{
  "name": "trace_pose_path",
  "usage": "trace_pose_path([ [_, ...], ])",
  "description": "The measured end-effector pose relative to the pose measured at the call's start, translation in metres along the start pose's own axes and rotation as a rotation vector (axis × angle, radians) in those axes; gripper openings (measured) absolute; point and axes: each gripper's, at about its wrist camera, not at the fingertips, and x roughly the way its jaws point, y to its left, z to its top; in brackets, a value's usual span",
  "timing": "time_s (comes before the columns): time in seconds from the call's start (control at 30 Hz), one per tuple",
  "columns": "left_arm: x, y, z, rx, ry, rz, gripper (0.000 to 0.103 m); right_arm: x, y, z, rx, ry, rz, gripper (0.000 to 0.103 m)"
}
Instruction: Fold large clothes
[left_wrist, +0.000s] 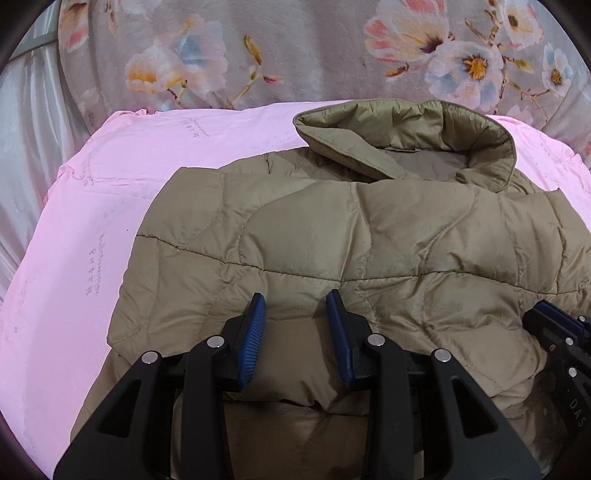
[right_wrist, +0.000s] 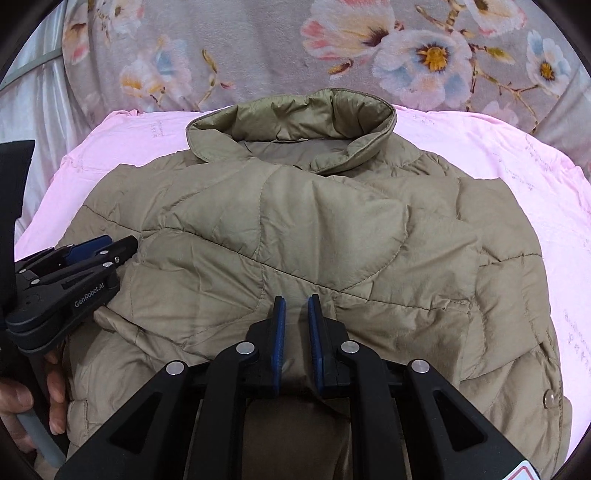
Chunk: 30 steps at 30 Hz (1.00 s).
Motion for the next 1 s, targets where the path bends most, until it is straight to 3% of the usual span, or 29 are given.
trace_pose_path([
  [0.27,0.004,-0.004,0.000,0.015,0.015,0.015,0.033,0.004,-0.013,0.001,0.072,0.018,0.081,0.013],
  [0.37,-0.001,0.005,0.004,-0.006,0.030,-0.037,0.034,0.003,-0.019,0.003,0.098,0.029,0.118,0.013],
  [0.43,-0.008,0.018,0.010,-0.046,0.062,-0.090,0.035,-0.004,-0.023,0.009,0.098,0.064,0.126,0.019],
  [0.5,-0.021,0.034,0.023,-0.109,0.058,-0.161,0.042,-0.016,-0.028,0.018,0.113,0.058,0.135,0.039],
  [0.57,-0.031,0.046,0.048,-0.158,0.026,-0.193,0.065,-0.028,-0.036,0.034,0.138,0.009,0.142,0.046],
  [0.63,-0.028,0.051,0.072,-0.203,0.018,-0.245,0.073,-0.030,-0.045,0.055,0.180,-0.018,0.163,0.047],
  [0.73,-0.003,0.047,0.098,-0.239,0.062,-0.278,0.073,-0.016,-0.057,0.083,0.252,-0.031,0.191,0.048],
  [0.9,0.050,0.036,0.114,-0.330,0.154,-0.339,0.072,0.023,-0.078,0.107,0.396,-0.035,0.217,0.048],
  [1.0,0.064,0.027,0.115,-0.314,0.160,-0.321,0.058,0.042,-0.082,0.115,0.419,-0.031,0.231,0.045],
])
